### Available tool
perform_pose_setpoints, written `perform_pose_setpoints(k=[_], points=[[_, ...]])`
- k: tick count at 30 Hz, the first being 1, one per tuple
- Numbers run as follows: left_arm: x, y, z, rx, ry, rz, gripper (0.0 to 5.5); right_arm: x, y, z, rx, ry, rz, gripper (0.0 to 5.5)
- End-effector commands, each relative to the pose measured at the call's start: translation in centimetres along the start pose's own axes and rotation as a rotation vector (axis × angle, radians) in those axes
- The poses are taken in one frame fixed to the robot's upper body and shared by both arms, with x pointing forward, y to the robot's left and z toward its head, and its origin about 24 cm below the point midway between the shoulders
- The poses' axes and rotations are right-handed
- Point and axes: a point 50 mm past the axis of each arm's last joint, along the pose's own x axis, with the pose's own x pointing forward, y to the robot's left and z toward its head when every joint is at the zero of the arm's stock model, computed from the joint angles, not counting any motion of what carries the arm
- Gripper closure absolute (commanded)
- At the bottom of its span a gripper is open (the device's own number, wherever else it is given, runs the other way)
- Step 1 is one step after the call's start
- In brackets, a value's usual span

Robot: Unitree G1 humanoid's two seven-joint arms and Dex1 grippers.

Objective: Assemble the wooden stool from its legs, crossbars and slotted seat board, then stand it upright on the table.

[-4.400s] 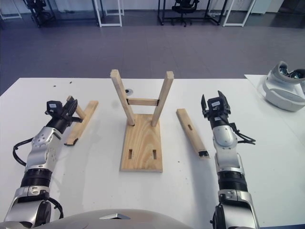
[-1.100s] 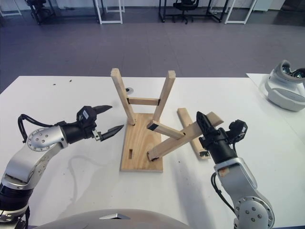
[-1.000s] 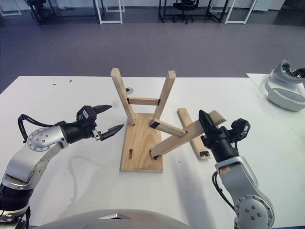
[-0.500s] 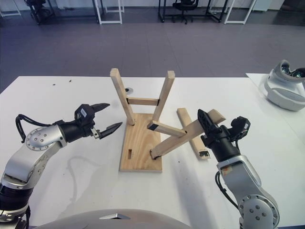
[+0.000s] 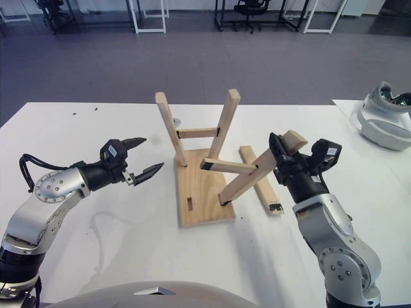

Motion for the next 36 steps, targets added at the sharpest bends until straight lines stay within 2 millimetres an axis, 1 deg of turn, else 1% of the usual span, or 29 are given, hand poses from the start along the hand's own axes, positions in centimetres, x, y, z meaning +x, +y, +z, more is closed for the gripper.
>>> perform_pose_setpoints(k=[1, 2, 5, 7, 10, 13, 16, 19, 20, 25, 28, 30, 31, 32, 33, 34, 35, 36], points=[[0.2, 0.2, 0.3, 0.013, 0.000, 0.008, 1.14, -0.3, -0.5, -1.7, -0.122, 0.075, -0.066, 4.42], [0.2, 0.2, 0.3, 0.014, -0.001, 0.008, 1.14, -0.3, -0.4, -2.1, -0.143, 0.094, -0.055, 4.42], [0.3, 0.2, 0.3, 0.012, -0.002, 0.007, 1.14, -0.6, -0.5, -4.7, -0.248, 0.247, 0.006, 4.42], [0.4, 0.0, 0.3, 0.012, -0.004, 0.003, 1.14, -0.9, -1.0, -6.1, -0.286, 0.324, 0.004, 4.43], [0.5, -0.1, 0.3, 0.010, -0.005, -0.002, 1.14, -1.0, -1.3, -6.8, -0.321, 0.369, 0.010, 4.43], [0.5, -0.2, 0.3, 0.009, -0.005, -0.005, 1.14, -1.0, -1.9, -7.0, -0.296, 0.365, -0.013, 4.41], [0.6, -0.2, 0.3, 0.010, -0.007, -0.003, 1.14, -0.1, -1.6, -5.2, -0.244, 0.226, -0.004, 4.41], [0.6, -0.2, 0.3, 0.011, -0.009, -0.001, 1.14, 0.8, -0.6, -3.0, -0.210, 0.092, 0.070, 4.41], [0.7, -0.2, 0.3, 0.011, -0.009, 0.000, 1.14, 1.1, -0.2, -2.2, -0.197, 0.048, 0.101, 4.03], [0.6, 0.0, 0.3, 0.012, -0.008, 0.008, 1.14, 2.0, 1.2, 1.5, -0.163, -0.129, 0.207, 3.08], [0.7, 0.2, 0.2, 0.012, -0.008, 0.017, 1.14, 3.2, 2.3, 5.8, -0.160, -0.261, 0.289, 2.57], [0.7, 0.3, 0.2, 0.012, -0.007, 0.019, 1.14, 3.6, 2.8, 9.5, -0.162, -0.369, 0.338, 2.14], [0.7, 0.3, 0.2, 0.012, -0.007, 0.020, 1.14, 3.7, 2.6, 11.3, -0.142, -0.427, 0.329, 1.96], [0.7, 0.3, 0.2, 0.010, -0.007, 0.021, 1.14, 4.1, 1.5, 13.0, -0.113, -0.477, 0.280, 1.79], [0.8, 0.2, 0.1, 0.008, -0.007, 0.021, 1.14, 4.4, 0.4, 13.9, -0.096, -0.495, 0.229, 1.62], [0.8, 0.2, 0.1, 0.006, -0.007, 0.020, 1.14, 5.1, -0.9, 13.3, -0.110, -0.442, 0.166, 1.42], [0.8, 0.1, 0.1, 0.005, -0.008, 0.020, 1.14, 5.9, -2.3, 11.3, -0.136, -0.331, 0.107, 1.24], [0.9, 0.1, 0.1, 0.005, -0.009, 0.020, 1.14, 6.1, -3.3, 9.1, -0.163, -0.231, 0.085, 1.12]])
